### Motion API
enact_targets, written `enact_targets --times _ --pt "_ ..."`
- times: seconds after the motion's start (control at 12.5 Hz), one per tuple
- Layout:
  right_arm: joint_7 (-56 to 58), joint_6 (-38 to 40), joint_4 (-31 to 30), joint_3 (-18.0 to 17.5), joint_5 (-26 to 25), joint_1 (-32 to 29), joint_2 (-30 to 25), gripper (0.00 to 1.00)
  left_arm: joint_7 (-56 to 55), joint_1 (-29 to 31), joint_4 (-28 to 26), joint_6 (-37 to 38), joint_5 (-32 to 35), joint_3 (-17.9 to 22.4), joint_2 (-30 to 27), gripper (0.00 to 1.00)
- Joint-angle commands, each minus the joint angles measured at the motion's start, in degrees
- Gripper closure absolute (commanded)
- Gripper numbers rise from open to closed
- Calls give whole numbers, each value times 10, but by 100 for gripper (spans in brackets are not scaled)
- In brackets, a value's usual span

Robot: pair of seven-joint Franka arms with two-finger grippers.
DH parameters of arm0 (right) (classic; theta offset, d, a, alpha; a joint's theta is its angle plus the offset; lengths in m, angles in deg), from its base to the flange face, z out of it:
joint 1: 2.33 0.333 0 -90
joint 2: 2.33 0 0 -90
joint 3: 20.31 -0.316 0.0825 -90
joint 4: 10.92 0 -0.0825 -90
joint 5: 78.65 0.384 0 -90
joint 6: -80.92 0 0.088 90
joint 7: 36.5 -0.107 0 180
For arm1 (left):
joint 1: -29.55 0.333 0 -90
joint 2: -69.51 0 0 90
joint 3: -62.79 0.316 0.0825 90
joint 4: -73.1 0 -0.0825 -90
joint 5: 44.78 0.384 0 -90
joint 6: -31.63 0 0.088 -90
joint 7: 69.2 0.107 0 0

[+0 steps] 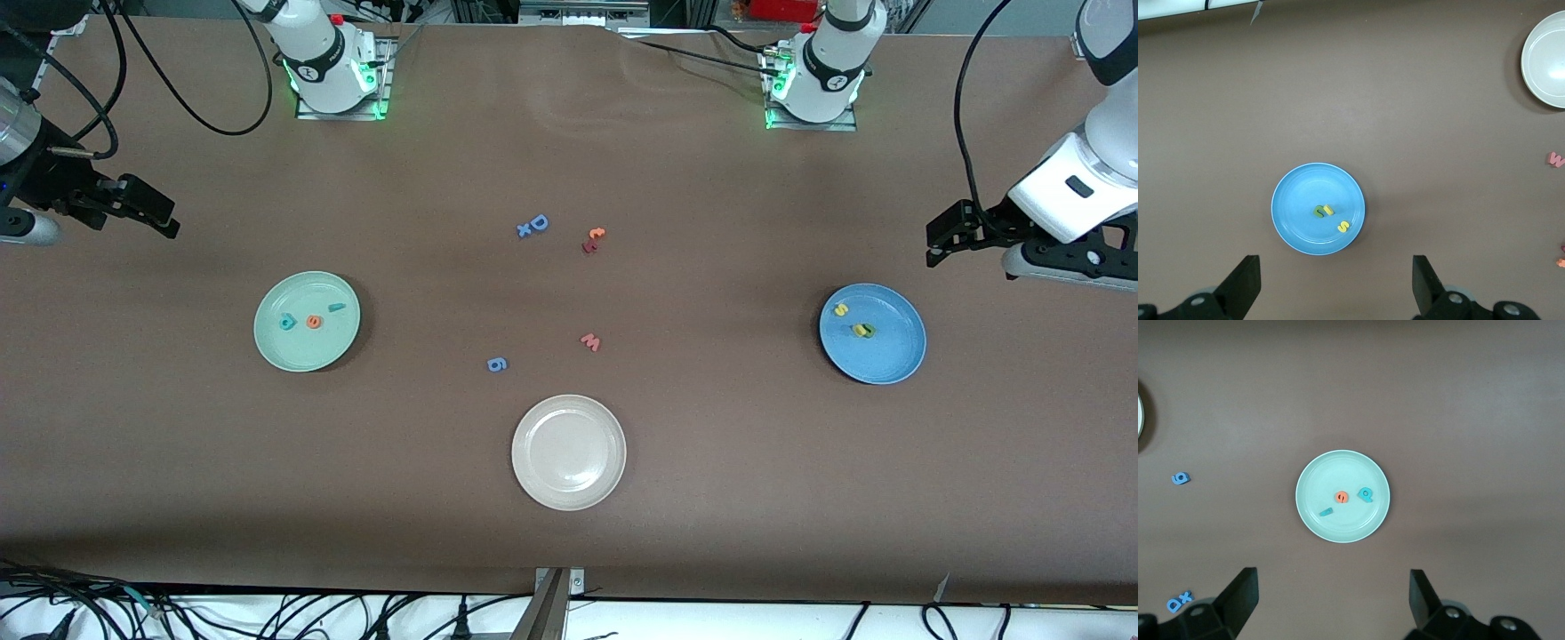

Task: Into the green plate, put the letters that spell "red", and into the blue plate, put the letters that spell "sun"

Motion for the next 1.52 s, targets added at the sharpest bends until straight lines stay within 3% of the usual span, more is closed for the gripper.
enact_targets --times 0.0,0.4,1.44 --pt "11 4 -1 1 9 -2 -5 0 2 -1 -20 9 -20 0 -37 0" --pt "11 4 -1 1 9 -2 -5 0 2 -1 -96 -33 -20 -1 -108 0" --pt "11 4 -1 1 9 -2 -5 0 3 5 -78 4 -20 -1 -98 0"
